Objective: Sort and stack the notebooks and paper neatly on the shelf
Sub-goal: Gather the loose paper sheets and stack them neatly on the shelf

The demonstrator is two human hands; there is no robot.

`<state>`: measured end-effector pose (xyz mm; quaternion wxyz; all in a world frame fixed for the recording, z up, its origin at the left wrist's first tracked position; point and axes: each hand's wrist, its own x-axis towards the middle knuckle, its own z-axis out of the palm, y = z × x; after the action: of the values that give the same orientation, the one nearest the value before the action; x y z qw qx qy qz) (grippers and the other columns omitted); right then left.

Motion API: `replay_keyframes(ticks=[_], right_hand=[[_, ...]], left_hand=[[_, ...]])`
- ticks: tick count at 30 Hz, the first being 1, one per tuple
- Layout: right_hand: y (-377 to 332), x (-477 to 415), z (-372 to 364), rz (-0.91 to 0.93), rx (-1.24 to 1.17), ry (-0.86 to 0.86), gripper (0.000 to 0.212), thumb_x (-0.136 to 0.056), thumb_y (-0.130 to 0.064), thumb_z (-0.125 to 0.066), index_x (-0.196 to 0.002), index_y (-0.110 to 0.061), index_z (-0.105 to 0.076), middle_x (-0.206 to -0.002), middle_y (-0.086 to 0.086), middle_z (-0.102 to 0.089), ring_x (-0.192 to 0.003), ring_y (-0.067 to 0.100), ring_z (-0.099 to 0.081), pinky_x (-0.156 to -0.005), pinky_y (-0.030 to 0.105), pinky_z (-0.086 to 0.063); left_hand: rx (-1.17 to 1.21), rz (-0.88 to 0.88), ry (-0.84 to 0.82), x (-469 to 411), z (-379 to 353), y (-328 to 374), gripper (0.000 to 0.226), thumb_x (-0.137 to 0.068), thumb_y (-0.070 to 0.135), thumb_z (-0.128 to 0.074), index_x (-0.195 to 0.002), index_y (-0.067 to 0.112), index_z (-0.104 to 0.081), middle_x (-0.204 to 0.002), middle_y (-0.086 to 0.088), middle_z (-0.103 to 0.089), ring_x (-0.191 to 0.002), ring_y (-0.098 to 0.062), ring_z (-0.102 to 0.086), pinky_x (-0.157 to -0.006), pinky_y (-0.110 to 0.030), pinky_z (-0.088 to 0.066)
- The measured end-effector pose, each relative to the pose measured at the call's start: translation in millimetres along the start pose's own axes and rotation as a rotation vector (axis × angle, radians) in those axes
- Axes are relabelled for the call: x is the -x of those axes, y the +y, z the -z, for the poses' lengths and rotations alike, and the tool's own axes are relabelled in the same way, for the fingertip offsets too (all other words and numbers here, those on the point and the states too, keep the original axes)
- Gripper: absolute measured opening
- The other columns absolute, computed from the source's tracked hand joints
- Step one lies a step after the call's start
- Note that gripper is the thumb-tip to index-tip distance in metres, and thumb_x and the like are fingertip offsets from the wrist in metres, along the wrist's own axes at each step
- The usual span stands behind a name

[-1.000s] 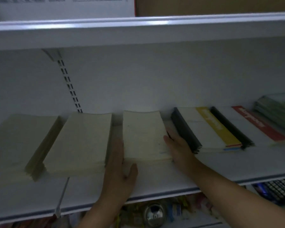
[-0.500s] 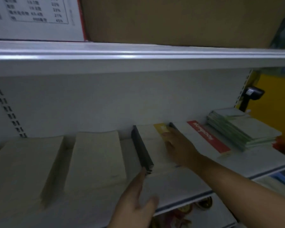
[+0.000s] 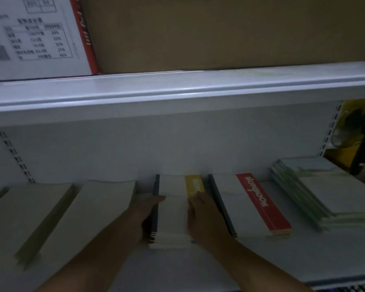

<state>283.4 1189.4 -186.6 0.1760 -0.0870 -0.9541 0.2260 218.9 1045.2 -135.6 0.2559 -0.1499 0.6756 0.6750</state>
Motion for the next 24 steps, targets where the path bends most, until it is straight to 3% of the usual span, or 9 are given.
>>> replay_keyframes(ticks=[2,6,9,11,13,15,17,20,24], right_hand=[[1,0,3,-0.024,0.004,-0.010,0.051,-0.093,-0.032,-0.028,-0.090,-0.011,-0.075,-0.100,0.011,-0.072,-0.090,0.025,-0.071,-0.076,0.029,-0.056],[5,1,-2,-0.014,-0.042,0.018,0.042,-0.098,-0.024,-0.033,-0.130,-0.006,-0.054,-0.142,0.017,-0.044,-0.132,0.030,-0.043,-0.107,0.035,-0.037],[9,0,1,-0.047,-0.214,0.080,0.048,-0.100,-0.022,-0.038,-0.145,-0.006,-0.032,-0.156,0.011,-0.017,-0.143,0.026,-0.023,-0.112,0.029,-0.025],[2,-2,19,-0.184,-0.533,0.011,0.064,-0.097,-0.021,-0.049,-0.150,-0.013,-0.015,-0.156,0.001,-0.016,-0.144,0.017,-0.019,-0.112,0.023,-0.018],[-1,-6,33,-0.306,-0.861,-0.005,0.077,-0.089,-0.025,-0.062,-0.150,-0.019,-0.016,-0.139,-0.012,-0.031,-0.136,0.016,-0.032,-0.110,0.028,-0.028],[-10,-7,43,-0.401,-1.030,-0.052,0.080,-0.078,-0.048,-0.069,-0.145,-0.032,-0.027,-0.126,-0.015,-0.043,-0.123,0.018,-0.048,-0.105,0.038,-0.041],[-14,-5,45,-0.407,-0.993,-0.122,0.056,-0.073,-0.062,-0.065,-0.120,-0.039,-0.045,-0.111,-0.012,-0.056,-0.104,0.015,-0.058,-0.091,0.036,-0.049],[-14,3,44,-0.306,-1.047,0.066,0.020,-0.079,-0.039,-0.072,-0.088,-0.031,-0.055,-0.086,-0.018,-0.061,-0.077,-0.001,-0.060,-0.063,0.016,-0.045],[-21,12,40,-0.174,-1.109,0.237,0.030,-0.071,-0.019,-0.080,-0.092,-0.023,-0.058,-0.077,-0.015,-0.066,-0.065,-0.013,-0.062,-0.053,0.002,-0.043]], left_hand=[[-0.028,0.000,-0.024,0,2,5,0.048,-0.071,0.027,-0.082,-0.104,-0.004,-0.066,-0.107,-0.021,-0.066,-0.095,-0.036,-0.065,-0.083,-0.045,-0.055],[-0.066,0.010,-0.134,2,-6,6,0.046,-0.067,0.021,-0.083,-0.106,0.000,-0.069,-0.101,-0.021,-0.071,-0.089,-0.037,-0.070,-0.079,-0.046,-0.056],[-0.078,-0.056,-0.083,7,-10,-7,0.030,-0.073,0.010,-0.078,-0.101,0.002,-0.070,-0.089,-0.020,-0.073,-0.076,-0.035,-0.071,-0.065,-0.040,-0.057],[-0.002,-0.132,-0.083,15,-5,-17,0.030,-0.075,0.007,-0.077,-0.102,0.007,-0.066,-0.094,-0.020,-0.072,-0.082,-0.036,-0.070,-0.070,-0.045,-0.056],[0.087,-0.261,-0.110,27,2,-27,0.045,-0.069,0.005,-0.080,-0.108,0.017,-0.061,-0.100,-0.015,-0.071,-0.089,-0.035,-0.069,-0.073,-0.047,-0.056],[0.123,-0.463,-0.120,41,9,-37,0.065,-0.053,0.008,-0.087,-0.110,0.020,-0.057,-0.098,-0.008,-0.073,-0.089,-0.030,-0.070,-0.067,-0.041,-0.059],[0.074,-0.621,-0.101,49,16,-44,0.091,-0.034,0.031,-0.095,-0.115,0.022,-0.055,-0.102,0.001,-0.073,-0.092,-0.020,-0.070,-0.067,-0.029,-0.058],[0.036,-0.693,-0.124,52,20,-47,0.101,-0.029,0.041,-0.095,-0.120,0.028,-0.053,-0.107,0.008,-0.071,-0.098,-0.011,-0.068,-0.072,-0.024,-0.057],[0.112,-0.675,-0.132,38,11,-49,0.101,-0.036,0.022,-0.096,-0.125,0.007,-0.052,-0.098,0.001,-0.075,-0.089,-0.014,-0.071,-0.065,-0.022,-0.057]])
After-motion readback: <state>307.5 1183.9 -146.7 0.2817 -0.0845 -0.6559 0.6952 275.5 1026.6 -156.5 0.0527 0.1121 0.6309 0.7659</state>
